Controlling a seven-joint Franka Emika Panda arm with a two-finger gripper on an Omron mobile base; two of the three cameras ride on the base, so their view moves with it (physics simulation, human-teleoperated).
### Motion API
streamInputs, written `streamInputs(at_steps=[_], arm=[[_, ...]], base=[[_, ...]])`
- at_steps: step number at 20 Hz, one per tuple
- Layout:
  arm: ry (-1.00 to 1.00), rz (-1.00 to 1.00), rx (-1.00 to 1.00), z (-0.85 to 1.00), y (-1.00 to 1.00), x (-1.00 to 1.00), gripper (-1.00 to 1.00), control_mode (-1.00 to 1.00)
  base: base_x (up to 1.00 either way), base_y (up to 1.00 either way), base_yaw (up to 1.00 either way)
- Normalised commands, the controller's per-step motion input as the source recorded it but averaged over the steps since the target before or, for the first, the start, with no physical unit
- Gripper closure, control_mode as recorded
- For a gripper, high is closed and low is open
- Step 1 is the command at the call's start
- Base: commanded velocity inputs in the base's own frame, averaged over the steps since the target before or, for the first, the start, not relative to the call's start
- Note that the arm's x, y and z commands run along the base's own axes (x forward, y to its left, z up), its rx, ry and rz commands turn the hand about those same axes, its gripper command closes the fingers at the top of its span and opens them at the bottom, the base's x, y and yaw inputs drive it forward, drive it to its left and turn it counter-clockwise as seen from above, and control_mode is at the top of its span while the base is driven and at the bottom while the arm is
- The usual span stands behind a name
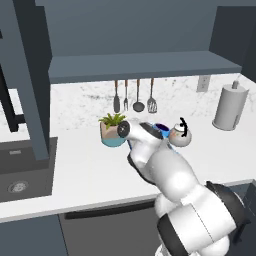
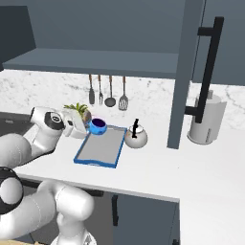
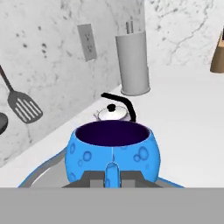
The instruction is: Pick the kettle from the counter and place it on the tray. Then pick the mug from the cabinet and place it on the tray. Then close the cabinet doors.
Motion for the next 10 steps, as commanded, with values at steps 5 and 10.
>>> streamInputs(at_steps=[5, 10], arm=[[0.16, -0.08, 0.00, -0.38, -0.14, 0.84, 1.00, -1.00], [0.01, -0.03, -0.07, -0.53, 0.06, 0.56, 1.00, -1.00]], base=[[0.00, 0.00, 0.00], [0.00, 0.00, 0.00]])
